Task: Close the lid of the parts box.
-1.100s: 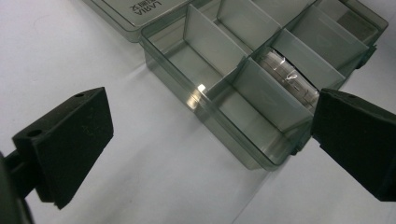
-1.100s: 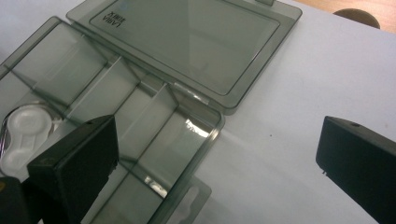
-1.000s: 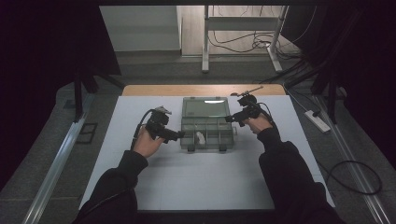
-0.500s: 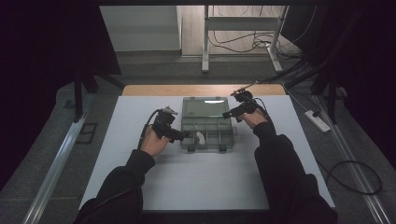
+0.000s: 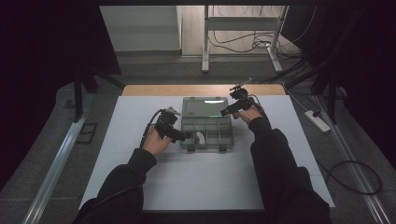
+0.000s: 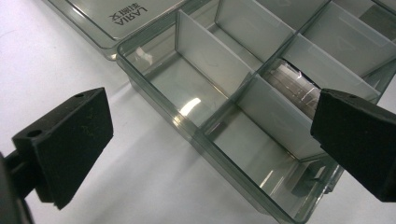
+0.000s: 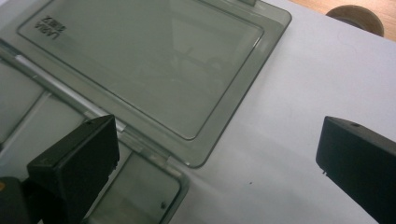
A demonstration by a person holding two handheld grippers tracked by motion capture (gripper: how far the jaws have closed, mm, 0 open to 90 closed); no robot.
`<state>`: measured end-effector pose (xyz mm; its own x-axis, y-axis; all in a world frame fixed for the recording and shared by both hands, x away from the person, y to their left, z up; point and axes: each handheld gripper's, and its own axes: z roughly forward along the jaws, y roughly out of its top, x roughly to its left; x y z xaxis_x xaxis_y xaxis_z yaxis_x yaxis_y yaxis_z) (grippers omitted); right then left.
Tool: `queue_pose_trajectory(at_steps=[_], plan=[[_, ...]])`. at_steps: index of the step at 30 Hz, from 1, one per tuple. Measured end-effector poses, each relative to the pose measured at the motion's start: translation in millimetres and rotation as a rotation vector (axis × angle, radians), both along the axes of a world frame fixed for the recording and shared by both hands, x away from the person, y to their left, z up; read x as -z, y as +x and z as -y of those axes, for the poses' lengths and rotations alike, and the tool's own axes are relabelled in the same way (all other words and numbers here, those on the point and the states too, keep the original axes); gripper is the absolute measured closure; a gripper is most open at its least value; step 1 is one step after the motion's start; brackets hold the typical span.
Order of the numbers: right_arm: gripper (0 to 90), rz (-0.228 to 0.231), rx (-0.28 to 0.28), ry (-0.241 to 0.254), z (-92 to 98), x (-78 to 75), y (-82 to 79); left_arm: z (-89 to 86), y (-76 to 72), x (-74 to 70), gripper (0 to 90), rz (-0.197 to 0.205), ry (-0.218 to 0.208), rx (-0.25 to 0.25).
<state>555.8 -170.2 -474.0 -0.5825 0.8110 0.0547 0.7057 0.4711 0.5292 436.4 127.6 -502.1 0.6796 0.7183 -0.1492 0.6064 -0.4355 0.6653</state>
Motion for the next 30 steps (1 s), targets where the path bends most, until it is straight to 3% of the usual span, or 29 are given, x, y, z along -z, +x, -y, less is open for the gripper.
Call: queue_pose_trajectory(at_steps=[30], plan=[[0.0,-0.05,0.045,-0.083,-14.5,15.9,32.1,0.8,4.1,5.6,0.0,-0.011,0.015,0.024]])
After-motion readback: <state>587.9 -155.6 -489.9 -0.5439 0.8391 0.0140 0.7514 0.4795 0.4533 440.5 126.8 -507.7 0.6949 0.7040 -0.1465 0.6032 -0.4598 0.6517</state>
